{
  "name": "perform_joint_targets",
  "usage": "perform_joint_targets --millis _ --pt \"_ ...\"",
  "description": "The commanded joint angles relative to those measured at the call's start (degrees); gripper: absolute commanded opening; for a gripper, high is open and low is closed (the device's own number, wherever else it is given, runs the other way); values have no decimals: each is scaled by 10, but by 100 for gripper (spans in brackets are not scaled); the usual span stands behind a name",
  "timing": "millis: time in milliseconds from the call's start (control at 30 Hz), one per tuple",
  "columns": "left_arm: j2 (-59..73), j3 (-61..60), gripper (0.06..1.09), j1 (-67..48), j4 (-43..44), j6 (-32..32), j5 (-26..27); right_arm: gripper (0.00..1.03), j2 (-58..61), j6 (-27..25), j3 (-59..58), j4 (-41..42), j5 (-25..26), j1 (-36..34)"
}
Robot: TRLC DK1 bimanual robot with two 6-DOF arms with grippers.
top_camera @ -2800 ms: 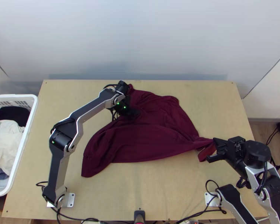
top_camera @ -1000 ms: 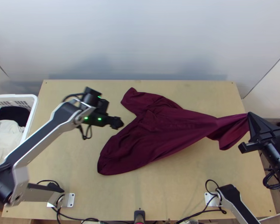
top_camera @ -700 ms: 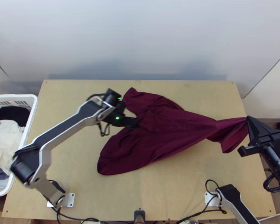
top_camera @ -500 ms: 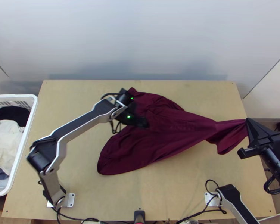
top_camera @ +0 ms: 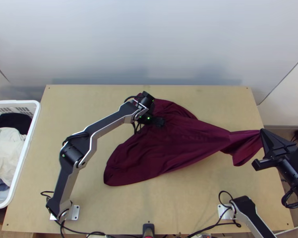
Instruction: Fold the t-shirt
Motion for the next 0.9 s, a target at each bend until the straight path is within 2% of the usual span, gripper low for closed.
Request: perform_joint_targets --millis 0,167,233,267,300,367,400,467,567,867 --pt "68 62 100 1 -11 17 -58 3 9 1 5 -8 0 -3" --pt "86 110 98 -1 -52 5 -52 3 13 1 0 -12 2 -7" --pt "82 121 89 -2 -72 1 -15 3 13 1 -9 -11 4 -8" --pt "78 120 78 -3 -74 0 6 3 13 -1 -14 -11 5 -9" --pt "75 120 62 -5 -74 -1 27 3 13 -1 -19 -11 7 -9" --pt "71 119 18 -8 -75 -2 67 3 12 -1 -27 -7 7 -10" --pt "71 117 10 -11 -78 -3 89 3 12 -1 -29 -5 7 -11" --pt "54 97 9 -15 -80 -5 108 3 12 -1 -32 0 7 -13" --pt "24 61 9 -23 -71 -4 110 3 13 -1 -34 2 8 -15" --pt "-74 79 9 37 -115 10 106 3 12 -12 -32 4 9 -16"
